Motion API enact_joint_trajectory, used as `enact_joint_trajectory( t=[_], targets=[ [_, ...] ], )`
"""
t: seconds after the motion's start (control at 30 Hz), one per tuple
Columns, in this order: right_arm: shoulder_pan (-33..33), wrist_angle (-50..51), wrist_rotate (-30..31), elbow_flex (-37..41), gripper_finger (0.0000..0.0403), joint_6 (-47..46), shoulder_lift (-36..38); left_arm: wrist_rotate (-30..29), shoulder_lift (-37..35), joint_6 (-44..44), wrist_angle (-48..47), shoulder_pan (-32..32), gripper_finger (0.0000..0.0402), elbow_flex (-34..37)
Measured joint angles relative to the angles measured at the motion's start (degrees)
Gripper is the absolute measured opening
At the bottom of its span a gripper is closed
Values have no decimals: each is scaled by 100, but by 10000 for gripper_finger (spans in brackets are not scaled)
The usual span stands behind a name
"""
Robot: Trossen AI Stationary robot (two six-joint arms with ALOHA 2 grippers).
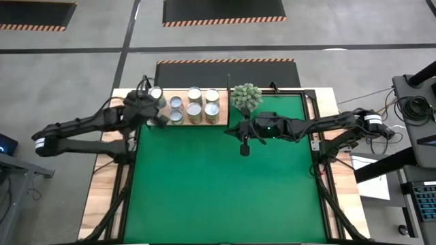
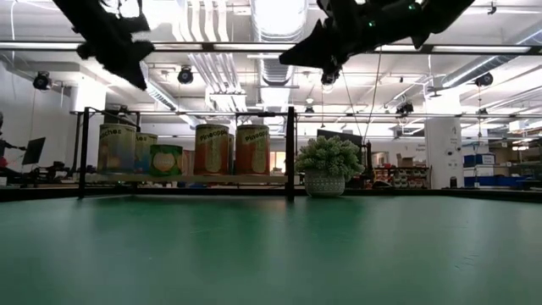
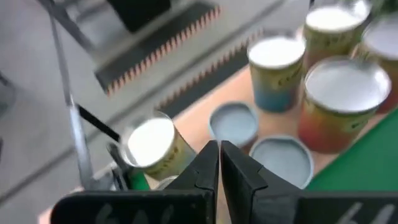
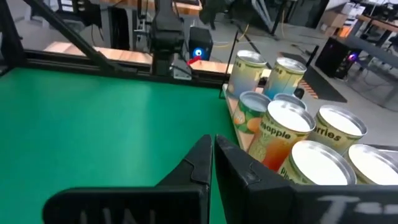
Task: Pick and place cans onto a shelf
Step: Adjust the canned goods on the shelf
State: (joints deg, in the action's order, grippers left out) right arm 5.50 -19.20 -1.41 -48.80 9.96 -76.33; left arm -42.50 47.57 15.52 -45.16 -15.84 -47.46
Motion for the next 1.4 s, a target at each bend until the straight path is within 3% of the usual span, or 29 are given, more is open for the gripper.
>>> enact_joint_trajectory(
  t=[0.13, 0.33, 0.57, 0.83, 1.0, 1.4],
  targets=[
    [0, 29, -1, -55, 9, 2, 17, 925, 443, -53, 22, -804, 0, -64],
    [0, 50, -2, -55, 9, -103, 17, 1004, 987, -13, 31, -1544, 0, -64],
    [0, 61, -2, -55, 9, -107, 17, 1038, 1352, 108, -34, -1559, 0, -370],
    [0, 103, -2, -55, 9, -250, 17, 1019, 1769, 968, -1840, -1534, 0, -1312],
    [0, 141, -2, -55, 9, -247, 15, 1012, 1978, 1350, -2312, -1529, 0, -1251],
    [0, 273, -4, -55, 9, -247, 15, 1017, 2294, 1376, -2248, -1529, 0, -999]
  ],
)
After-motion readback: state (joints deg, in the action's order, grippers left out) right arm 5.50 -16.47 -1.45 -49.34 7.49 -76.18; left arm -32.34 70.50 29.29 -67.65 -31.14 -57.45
